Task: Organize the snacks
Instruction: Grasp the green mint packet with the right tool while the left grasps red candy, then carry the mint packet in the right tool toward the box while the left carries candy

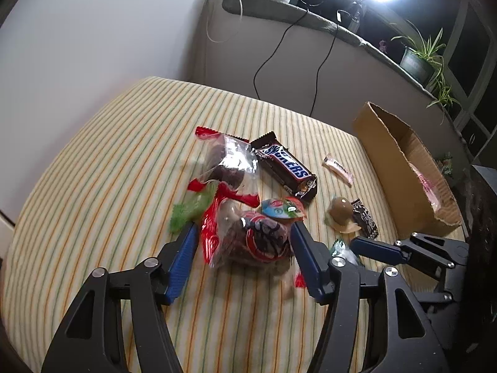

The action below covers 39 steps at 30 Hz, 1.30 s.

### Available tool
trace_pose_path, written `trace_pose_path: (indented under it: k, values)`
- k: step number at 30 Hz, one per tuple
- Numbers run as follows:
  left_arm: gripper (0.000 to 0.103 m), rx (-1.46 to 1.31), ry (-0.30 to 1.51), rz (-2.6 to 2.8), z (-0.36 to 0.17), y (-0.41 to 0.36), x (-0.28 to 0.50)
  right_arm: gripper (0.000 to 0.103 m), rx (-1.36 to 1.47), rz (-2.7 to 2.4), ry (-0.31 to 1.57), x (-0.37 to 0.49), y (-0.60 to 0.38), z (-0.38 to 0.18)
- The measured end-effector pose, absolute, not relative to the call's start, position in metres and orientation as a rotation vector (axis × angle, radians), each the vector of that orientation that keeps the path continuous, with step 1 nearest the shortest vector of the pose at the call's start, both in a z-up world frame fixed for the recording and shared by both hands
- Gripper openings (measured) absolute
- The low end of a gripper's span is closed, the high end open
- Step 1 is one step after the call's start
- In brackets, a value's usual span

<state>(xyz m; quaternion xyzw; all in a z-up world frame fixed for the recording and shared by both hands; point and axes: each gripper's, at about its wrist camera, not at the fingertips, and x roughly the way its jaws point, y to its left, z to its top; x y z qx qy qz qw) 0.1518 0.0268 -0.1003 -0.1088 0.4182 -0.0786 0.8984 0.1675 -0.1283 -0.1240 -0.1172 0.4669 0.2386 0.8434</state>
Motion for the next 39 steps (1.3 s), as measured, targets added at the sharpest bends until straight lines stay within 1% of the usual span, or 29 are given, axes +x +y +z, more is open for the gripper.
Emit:
trace_pose_path:
  k: [2,4,5,7,10,18,19,21,30,39]
  values:
    - [0.063,-0.216,0.865,-0.158,-0.102,0.023,0.156,0.035,-0.262,0.505,0.982,0.167,-0.127,-0.124]
    - [0.061,-0.218,0.867,-0.164,-0.104,0.022,0.159,0.028,-0.279,0.498,0.977,0.167,-0.127,-0.125]
    - [0.056,-0.221,0.867,-0.167,-0.105,0.022,0.159,0.024,-0.278,0.498,0.977,0.167,-0.128,-0.124]
    - [0.049,-0.237,0.869,-0.184,-0.106,0.023,0.160,0.023,-0.266,0.506,0.984,0.167,-0.130,-0.124]
    - [0.046,-0.233,0.858,-0.183,-0.105,0.022,0.156,0.023,-0.264,0.507,0.982,0.166,-0.132,-0.124]
    - [0.044,-0.245,0.844,-0.190,-0.102,0.025,0.143,0.022,-0.227,0.509,0.975,0.165,-0.137,-0.120]
    - [0.042,-0.250,0.840,-0.188,-0.100,0.026,0.142,0.022,-0.218,0.508,0.971,0.164,-0.138,-0.118]
    - [0.041,-0.257,0.833,-0.190,-0.097,0.027,0.139,0.021,-0.203,0.511,0.965,0.162,-0.141,-0.114]
    - [0.040,-0.276,0.774,-0.198,-0.073,0.032,0.124,0.021,-0.161,0.527,0.918,0.150,-0.152,-0.091]
    - [0.039,-0.251,0.723,-0.256,-0.048,0.006,0.124,0.021,-0.091,0.522,0.857,0.140,-0.178,-0.063]
